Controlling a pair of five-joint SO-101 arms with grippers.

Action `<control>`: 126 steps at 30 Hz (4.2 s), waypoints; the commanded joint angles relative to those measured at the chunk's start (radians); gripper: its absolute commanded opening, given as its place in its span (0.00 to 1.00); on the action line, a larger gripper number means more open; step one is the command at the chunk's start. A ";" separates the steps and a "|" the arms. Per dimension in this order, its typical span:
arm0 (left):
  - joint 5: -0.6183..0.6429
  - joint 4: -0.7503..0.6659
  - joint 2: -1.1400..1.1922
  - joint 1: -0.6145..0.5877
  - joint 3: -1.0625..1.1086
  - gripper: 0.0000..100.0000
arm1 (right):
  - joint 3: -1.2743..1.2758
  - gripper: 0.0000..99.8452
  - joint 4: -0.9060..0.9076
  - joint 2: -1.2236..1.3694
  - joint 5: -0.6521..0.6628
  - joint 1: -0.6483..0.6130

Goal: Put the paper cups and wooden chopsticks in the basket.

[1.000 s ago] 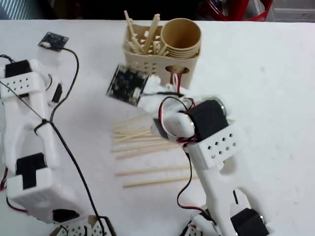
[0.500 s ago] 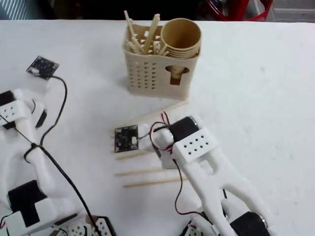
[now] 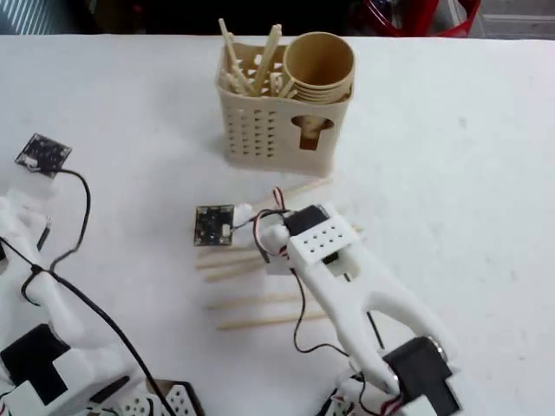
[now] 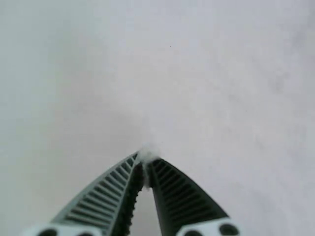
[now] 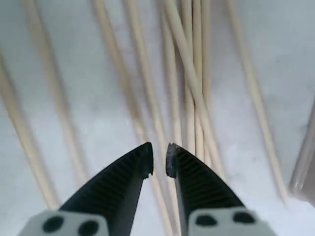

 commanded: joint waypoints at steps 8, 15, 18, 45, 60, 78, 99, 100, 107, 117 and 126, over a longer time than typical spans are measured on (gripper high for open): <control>-0.029 -0.021 -0.050 -0.013 0.012 0.02 | -0.008 0.05 -0.048 0.116 -0.012 0.007; -0.029 -0.017 -0.050 -0.013 0.014 0.02 | -0.011 0.11 -0.048 0.188 -0.011 0.008; -0.029 -0.015 -0.050 -0.013 0.014 0.02 | -0.012 0.15 -0.067 0.208 -0.011 0.008; -0.023 -0.014 -0.050 -0.005 0.018 0.02 | -0.354 0.02 0.157 -0.674 -0.562 0.016; -0.029 -0.020 -0.051 0.001 0.068 0.02 | -0.660 0.02 -0.562 -0.208 -0.761 0.015; -0.029 -0.014 -0.051 -0.001 0.068 0.02 | -1.105 0.02 -0.433 0.206 -0.647 0.031; 0.133 0.044 -0.061 0.137 -0.005 0.02 | -1.112 0.02 0.323 -0.019 -0.646 0.065; 0.167 0.084 -0.061 0.166 -0.037 0.02 | -1.109 0.02 0.398 -0.039 -0.646 0.077; 0.287 0.376 -0.059 0.367 -0.241 0.02 | -0.942 0.02 0.622 -0.228 -0.611 0.257; 0.552 0.146 0.024 0.628 -0.379 0.18 | -0.180 0.02 0.575 -0.575 -0.569 0.380; 0.549 0.167 0.447 0.651 -0.637 0.20 | 0.358 0.02 0.305 -0.839 -0.560 0.510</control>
